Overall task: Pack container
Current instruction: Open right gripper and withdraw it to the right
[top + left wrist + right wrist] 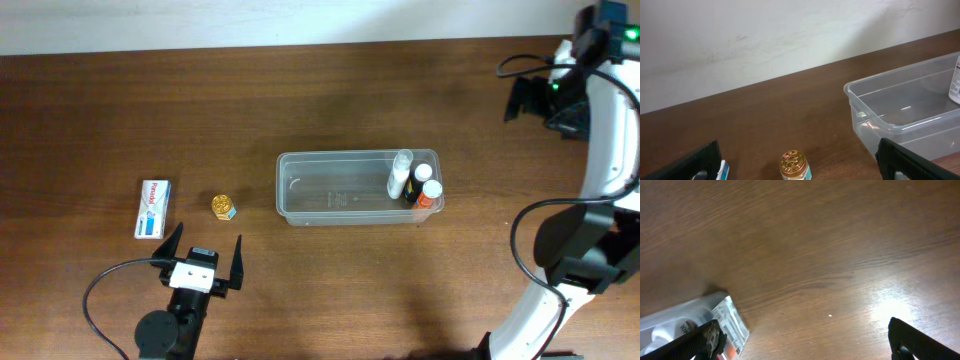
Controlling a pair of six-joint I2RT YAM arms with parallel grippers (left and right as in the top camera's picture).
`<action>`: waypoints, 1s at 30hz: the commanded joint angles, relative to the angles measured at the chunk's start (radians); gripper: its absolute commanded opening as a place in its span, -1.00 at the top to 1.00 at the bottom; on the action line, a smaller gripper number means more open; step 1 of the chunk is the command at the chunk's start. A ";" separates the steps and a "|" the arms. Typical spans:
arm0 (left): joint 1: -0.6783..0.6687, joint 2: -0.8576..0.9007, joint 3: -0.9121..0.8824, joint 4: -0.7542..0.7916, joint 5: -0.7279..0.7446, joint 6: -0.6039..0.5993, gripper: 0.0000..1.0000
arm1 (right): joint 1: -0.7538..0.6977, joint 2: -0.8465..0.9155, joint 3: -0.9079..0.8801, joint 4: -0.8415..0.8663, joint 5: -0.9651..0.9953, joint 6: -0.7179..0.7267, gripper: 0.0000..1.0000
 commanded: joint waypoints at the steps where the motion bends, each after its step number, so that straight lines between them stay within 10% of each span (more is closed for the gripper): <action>1: 0.008 -0.006 -0.006 -0.001 0.010 0.015 -0.99 | -0.068 -0.022 0.017 -0.013 -0.019 0.014 -0.97; 30: 0.008 -0.006 -0.006 -0.001 0.010 0.015 -0.99 | -0.122 -0.017 0.017 0.012 -0.018 0.014 -0.97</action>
